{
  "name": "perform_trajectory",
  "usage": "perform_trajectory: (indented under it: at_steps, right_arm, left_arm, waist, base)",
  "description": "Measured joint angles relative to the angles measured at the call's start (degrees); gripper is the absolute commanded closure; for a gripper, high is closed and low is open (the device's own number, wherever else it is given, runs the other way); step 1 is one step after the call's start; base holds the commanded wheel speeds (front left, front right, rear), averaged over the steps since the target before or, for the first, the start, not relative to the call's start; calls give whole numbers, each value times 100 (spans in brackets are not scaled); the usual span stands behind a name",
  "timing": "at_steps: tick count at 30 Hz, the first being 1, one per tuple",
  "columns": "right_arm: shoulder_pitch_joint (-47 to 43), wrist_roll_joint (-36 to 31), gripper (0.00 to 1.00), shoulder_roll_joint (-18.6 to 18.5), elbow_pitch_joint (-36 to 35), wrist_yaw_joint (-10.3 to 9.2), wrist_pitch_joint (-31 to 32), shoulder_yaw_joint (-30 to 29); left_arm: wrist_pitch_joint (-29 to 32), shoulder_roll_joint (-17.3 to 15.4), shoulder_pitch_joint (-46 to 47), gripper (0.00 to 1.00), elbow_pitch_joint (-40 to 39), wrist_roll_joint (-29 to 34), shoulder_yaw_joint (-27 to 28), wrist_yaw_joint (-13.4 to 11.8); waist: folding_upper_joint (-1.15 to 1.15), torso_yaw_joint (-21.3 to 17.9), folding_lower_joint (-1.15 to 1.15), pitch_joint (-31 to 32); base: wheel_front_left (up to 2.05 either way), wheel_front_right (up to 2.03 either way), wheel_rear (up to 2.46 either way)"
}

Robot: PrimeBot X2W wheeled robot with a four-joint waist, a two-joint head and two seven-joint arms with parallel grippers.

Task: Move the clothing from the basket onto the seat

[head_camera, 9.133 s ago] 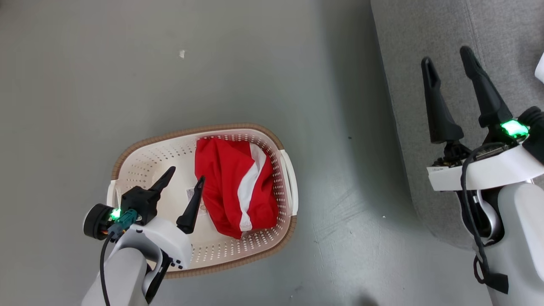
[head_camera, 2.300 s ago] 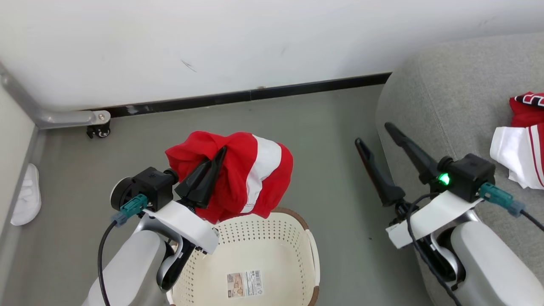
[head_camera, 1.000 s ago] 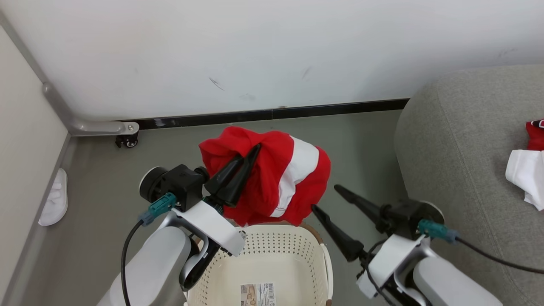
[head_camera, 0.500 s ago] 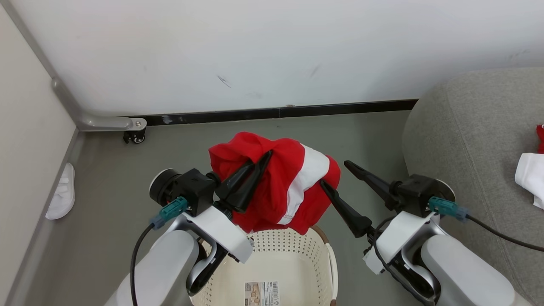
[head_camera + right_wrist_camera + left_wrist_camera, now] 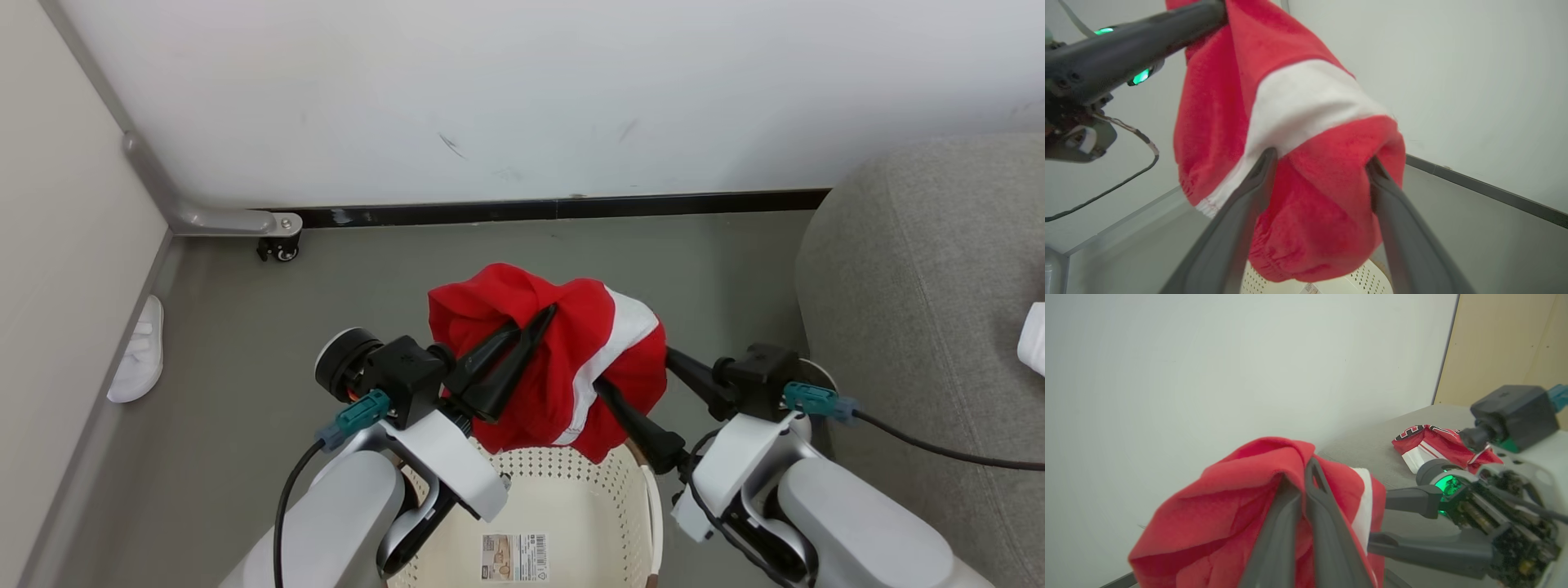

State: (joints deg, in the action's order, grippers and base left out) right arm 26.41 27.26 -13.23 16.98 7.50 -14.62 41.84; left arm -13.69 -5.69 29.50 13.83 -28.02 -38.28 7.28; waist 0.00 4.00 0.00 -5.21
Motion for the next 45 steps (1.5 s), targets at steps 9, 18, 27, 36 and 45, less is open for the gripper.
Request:
perform_trajectory:
  at_steps: [9, 18, 27, 36, 45]
  right_arm:
    - [153, 241, 0, 160, 264, 0, 0, 490]
    - [333, 401, 100, 220, 459, 0, 0, 537]
    - [375, 526, 100, 232, 557, 0, 0, 581]
    - [465, 563, 100, 179, 535, -1, 0, 355]
    - [464, 555, 100, 60, 400, 0, 0, 97]
  left_arm:
    - [0, 0, 56, 100, -13, -20, -201, 0]
    - [0, -5, 56, 100, -12, -73, -311, 0]
    - [0, -57, 56, 100, 16, -120, -322, 0]
    - [0, -163, 55, 100, 45, -171, -288, 0]
    - [0, -229, 37, 88, 169, -215, -265, 1]
  waist:
    - [0, 105, 0, 15]
    - [0, 164, 0, 39]
    - [0, 183, 0, 99]
    - [0, 122, 0, 99]
    - [0, 52, 0, 99]
  base:
    - [0, 0, 0]
    - [0, 0, 0]
    - [0, 0, 0]
    - [0, 0, 0]
    - [0, 0, 0]
